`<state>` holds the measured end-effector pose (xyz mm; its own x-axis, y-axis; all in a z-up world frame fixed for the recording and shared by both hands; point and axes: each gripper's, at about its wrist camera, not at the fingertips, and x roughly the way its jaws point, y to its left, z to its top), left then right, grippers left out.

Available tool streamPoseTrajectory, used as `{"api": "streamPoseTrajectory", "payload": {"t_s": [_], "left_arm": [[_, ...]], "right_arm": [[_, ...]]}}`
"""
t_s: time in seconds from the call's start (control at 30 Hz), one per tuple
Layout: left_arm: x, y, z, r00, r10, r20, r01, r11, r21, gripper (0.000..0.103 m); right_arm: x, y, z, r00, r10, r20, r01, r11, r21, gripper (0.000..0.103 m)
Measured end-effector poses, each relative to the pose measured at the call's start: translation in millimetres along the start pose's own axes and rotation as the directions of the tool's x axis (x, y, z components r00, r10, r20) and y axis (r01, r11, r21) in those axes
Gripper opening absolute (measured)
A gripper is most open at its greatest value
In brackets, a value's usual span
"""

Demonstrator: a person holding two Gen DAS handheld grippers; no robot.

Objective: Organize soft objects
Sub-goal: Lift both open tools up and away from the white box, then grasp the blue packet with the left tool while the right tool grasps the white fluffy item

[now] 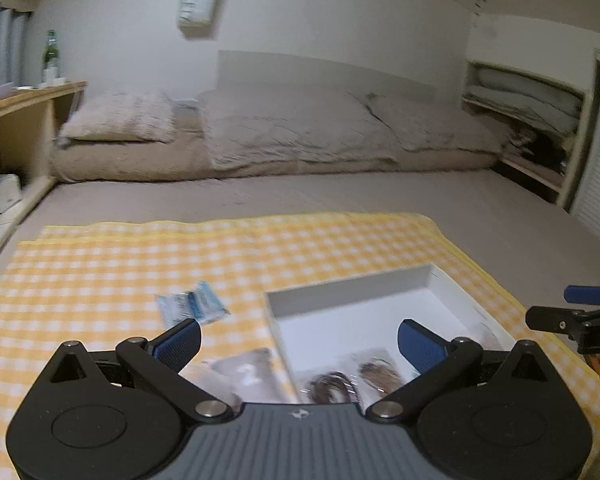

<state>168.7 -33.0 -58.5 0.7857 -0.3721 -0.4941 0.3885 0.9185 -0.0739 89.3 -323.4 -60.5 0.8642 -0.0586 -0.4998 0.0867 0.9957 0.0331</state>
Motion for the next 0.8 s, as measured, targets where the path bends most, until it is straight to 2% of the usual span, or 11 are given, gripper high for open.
{"api": "streamPoseTrajectory", "payload": {"t_s": [0.2, 0.47, 0.63, 0.8], "left_arm": [[-13.6, 33.7, 5.3, 0.996, 0.084, 0.041, -0.083, 0.996, -0.034, 0.103], [-17.1, 70.3, 4.7, 0.980, 0.194, 0.038, -0.191, 0.979, -0.073, 0.103], [-14.4, 86.3, -0.4, 0.981, 0.191, 0.032, -0.188, 0.980, -0.065, 0.103], [-11.1, 97.6, -6.9, 0.981, 0.192, 0.018, -0.191, 0.981, -0.048, 0.103]], "right_arm": [[11.9, 32.1, 15.9, 0.998, 0.052, 0.022, -0.051, 0.998, -0.040, 0.103], [31.1, 85.7, 35.5, 0.988, 0.150, 0.035, -0.145, 0.983, -0.108, 0.103], [45.0, 116.0, 47.0, 0.977, 0.212, 0.025, -0.206, 0.967, -0.148, 0.103], [65.6, 141.3, 58.2, 0.971, 0.237, 0.005, -0.234, 0.960, -0.157, 0.103]]}}
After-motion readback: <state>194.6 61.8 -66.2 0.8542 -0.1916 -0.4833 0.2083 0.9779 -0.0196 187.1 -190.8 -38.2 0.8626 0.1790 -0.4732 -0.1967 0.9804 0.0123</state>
